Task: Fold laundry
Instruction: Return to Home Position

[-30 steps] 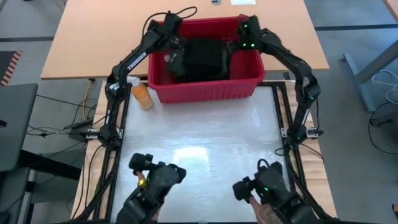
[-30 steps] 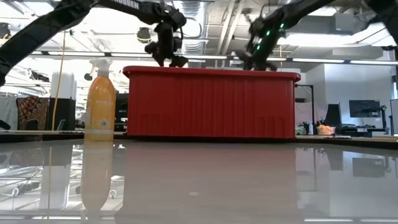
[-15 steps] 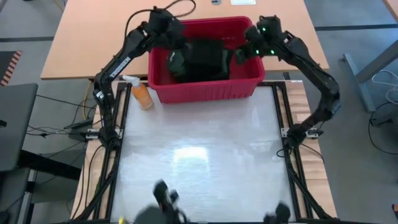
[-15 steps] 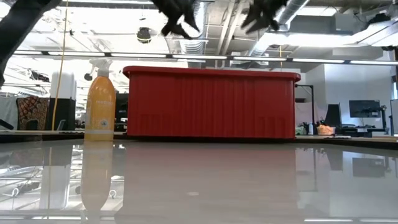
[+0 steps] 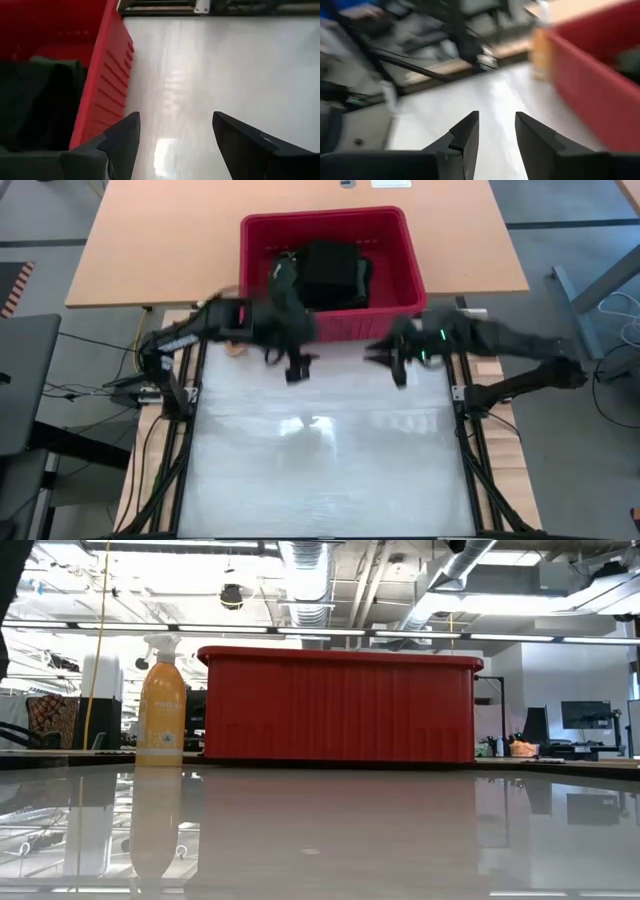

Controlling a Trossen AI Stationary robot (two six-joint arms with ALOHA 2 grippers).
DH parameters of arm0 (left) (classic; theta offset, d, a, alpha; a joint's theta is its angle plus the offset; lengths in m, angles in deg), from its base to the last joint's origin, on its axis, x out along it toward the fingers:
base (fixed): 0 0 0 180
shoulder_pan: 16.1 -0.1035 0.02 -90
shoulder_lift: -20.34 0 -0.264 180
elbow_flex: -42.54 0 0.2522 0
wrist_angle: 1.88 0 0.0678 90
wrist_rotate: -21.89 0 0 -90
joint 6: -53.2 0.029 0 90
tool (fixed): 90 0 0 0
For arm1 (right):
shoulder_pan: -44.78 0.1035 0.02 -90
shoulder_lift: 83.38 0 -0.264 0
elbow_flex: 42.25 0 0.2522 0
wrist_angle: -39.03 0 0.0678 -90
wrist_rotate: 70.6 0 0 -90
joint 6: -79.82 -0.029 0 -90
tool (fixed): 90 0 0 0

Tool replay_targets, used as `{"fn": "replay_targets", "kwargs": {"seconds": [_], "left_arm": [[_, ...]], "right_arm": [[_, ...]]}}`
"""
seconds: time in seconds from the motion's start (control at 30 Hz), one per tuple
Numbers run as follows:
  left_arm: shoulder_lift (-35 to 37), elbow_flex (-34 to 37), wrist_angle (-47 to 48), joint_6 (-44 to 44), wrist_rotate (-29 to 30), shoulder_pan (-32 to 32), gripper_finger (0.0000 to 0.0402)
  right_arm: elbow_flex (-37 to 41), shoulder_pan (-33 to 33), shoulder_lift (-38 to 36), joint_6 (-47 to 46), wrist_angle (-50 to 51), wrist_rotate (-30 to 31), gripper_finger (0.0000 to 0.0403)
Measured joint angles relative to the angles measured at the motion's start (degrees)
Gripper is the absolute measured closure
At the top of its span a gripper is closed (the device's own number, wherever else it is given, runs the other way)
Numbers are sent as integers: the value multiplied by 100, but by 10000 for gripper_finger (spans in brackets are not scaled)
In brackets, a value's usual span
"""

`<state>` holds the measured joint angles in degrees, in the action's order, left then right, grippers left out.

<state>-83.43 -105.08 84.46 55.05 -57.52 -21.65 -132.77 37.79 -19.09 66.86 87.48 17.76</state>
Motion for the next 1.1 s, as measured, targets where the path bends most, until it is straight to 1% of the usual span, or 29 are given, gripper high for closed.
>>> {"fn": "replay_targets", "kwargs": {"seconds": [0.07,0.13,0.2,0.3,0.4,0.57,0.7,0.73,0.83,1.0,1.1], "left_arm": [[9,113,-18,-28,612,492,164],[23,309,-40,-173,1252,854,164],[137,646,-86,-443,1607,1085,164],[564,1492,-730,-712,1689,1235,164],[1170,2804,-1739,-921,1673,1329,164],[2464,5162,-3467,-1214,1387,1363,164],[3469,6795,-4489,-1633,1384,1357,164],[3671,7129,-4680,-1770,1381,1362,164],[4340,8000,-5203,-2156,1385,1405,164],[5297,9321,-5862,-2684,1402,1450,164],[5985,9967,-6134,-2971,1406,1450,164]], "right_arm": [[753,501,-338,-273,-885,208,251],[1406,942,-624,-466,-1739,356,255],[1949,1338,-791,-503,-2430,618,259],[2509,1794,-821,-471,-3131,1153,263],[2764,2022,-700,-460,-3449,1487,265],[2807,2039,-280,-547,-3449,1523,266],[2807,1843,131,-152,-3560,1573,266],[2807,1793,232,-142,-3631,1570,266],[2807,1643,448,-516,-3881,1494,266],[2827,1163,549,-369,-3809,648,266],[2966,842,489,-311,-3822,598,267]]}}
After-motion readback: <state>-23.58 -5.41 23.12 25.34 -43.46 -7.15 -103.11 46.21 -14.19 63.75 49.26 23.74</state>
